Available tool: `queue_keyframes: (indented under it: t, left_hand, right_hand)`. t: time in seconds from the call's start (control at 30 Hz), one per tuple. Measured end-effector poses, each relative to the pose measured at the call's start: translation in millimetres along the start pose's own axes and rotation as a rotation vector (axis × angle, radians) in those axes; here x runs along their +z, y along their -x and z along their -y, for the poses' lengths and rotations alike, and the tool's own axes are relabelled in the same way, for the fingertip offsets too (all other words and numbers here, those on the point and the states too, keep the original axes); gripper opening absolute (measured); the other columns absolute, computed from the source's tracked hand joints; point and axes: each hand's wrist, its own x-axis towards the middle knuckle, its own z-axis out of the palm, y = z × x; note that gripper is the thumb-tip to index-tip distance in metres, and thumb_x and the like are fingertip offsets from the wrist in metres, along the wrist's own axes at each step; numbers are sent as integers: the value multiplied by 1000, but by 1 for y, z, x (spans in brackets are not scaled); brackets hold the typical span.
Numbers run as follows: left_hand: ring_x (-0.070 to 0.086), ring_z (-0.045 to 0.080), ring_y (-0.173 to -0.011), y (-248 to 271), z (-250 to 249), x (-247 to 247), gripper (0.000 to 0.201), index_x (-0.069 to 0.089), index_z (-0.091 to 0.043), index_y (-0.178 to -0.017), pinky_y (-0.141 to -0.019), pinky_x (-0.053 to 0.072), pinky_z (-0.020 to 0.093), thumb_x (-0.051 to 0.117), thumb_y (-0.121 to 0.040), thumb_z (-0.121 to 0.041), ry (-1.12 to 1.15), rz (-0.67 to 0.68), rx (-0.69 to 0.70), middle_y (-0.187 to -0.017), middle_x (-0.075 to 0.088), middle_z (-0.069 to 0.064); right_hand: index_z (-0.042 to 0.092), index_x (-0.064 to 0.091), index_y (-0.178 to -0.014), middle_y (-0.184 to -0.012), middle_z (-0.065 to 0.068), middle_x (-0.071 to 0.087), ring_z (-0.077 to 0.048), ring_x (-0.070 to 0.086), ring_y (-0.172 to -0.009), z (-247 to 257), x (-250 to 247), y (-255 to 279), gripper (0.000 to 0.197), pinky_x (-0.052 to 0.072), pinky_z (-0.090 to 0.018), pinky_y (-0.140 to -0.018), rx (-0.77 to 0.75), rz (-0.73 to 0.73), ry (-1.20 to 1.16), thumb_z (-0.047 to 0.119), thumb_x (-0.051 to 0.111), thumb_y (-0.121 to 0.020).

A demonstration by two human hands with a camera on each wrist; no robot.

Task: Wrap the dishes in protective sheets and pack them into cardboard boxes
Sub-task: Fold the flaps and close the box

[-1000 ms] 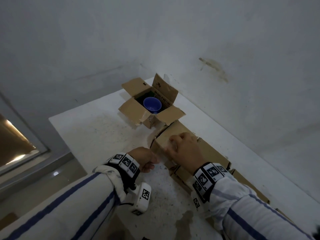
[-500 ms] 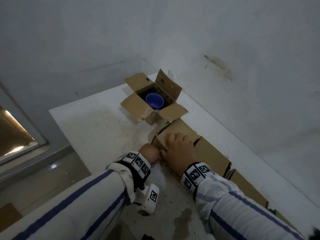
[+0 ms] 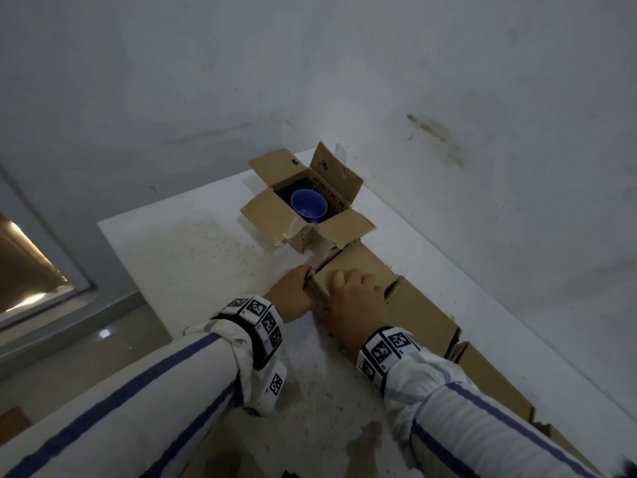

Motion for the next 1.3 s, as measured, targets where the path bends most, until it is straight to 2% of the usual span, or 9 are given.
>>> queue_keyframes:
  t: [0.23, 0.37, 0.5, 0.63, 0.73, 0.83, 0.93, 1.13, 1.3]
  left_hand:
    - [59, 32, -90, -4, 3, -4, 35, 52, -10, -107, -79, 50, 42, 68, -81, -25, -320, -35, 143, -103, 62, 11]
    - [59, 34, -86, -7, 1, -8, 26, 50, -6, -101, -70, 43, 34, 64, -84, -21, -414, -37, 183, -97, 63, 16]
    - [60, 34, -87, -8, 3, -11, 22, 51, -6, -100, -68, 42, 34, 62, -86, -19, -471, -41, 187, -96, 64, 16]
    - [60, 33, -84, -10, 1, -12, 27, 49, -8, -92, -68, 43, 35, 70, -79, -20, -510, -4, 179, -94, 63, 16]
    - [59, 33, -85, -12, -1, -13, 26, 47, -9, -93, -69, 44, 34, 68, -81, -20, -514, 28, 176, -97, 63, 17]
    - [60, 32, -91, -13, -1, -17, 33, 51, -6, -106, -69, 41, 28, 66, -83, -24, -494, 75, 179, -102, 63, 14]
    - [59, 29, -95, -13, -3, -20, 50, 51, -6, -113, -73, 42, 28, 73, -78, -33, -484, 137, 165, -106, 61, 10]
    - [60, 26, -100, -12, -6, -17, 53, 54, -8, -121, -83, 46, 31, 72, -79, -37, -469, 137, 190, -112, 65, 11]
    - [60, 25, -99, -12, -6, -20, 46, 55, -12, -116, -78, 42, 27, 70, -81, -36, -498, 159, 166, -110, 65, 8]
  right_hand:
    - [7, 44, -122, -121, -17, 48, -34, 47, -106, 2, 3, 0, 50, 41, -42, -86, 17, -20, -14, 47, 45, -90]
    - [8, 41, -123, -122, -17, 45, -34, 47, -107, 4, 1, -8, 53, 45, -43, -86, 18, 1, 28, 49, 46, -90]
    - [7, 58, -94, -91, -17, 59, -32, 57, -76, 14, 3, -8, 48, 48, -38, -62, 61, -25, 39, 53, 59, -78]
    - [8, 62, -89, -84, -12, 60, -31, 58, -70, -2, 9, -2, 54, 48, -37, -60, -29, -118, -9, 46, 26, -75]
    - [14, 65, -81, -74, -7, 60, -24, 56, -60, -6, 14, -4, 40, 47, -31, -52, -40, -179, 23, 46, 58, -59]
    - [13, 66, -76, -71, -8, 60, -25, 56, -58, 0, 16, -8, 46, 46, -30, -51, -13, -163, 24, 54, 57, -59]
    - [12, 63, -73, -69, -10, 60, -26, 55, -57, 5, 15, -8, 53, 46, -31, -50, 17, -150, 13, 56, 77, -46]
    - [17, 61, -85, -78, -4, 60, -22, 54, -64, -16, 20, -1, 46, 45, -27, -56, -90, -210, -9, 58, 44, -75]
    - [14, 61, -71, -69, -9, 59, -25, 54, -56, 5, 15, -11, 41, 44, -29, -50, 2, -146, 36, 50, 69, -54]
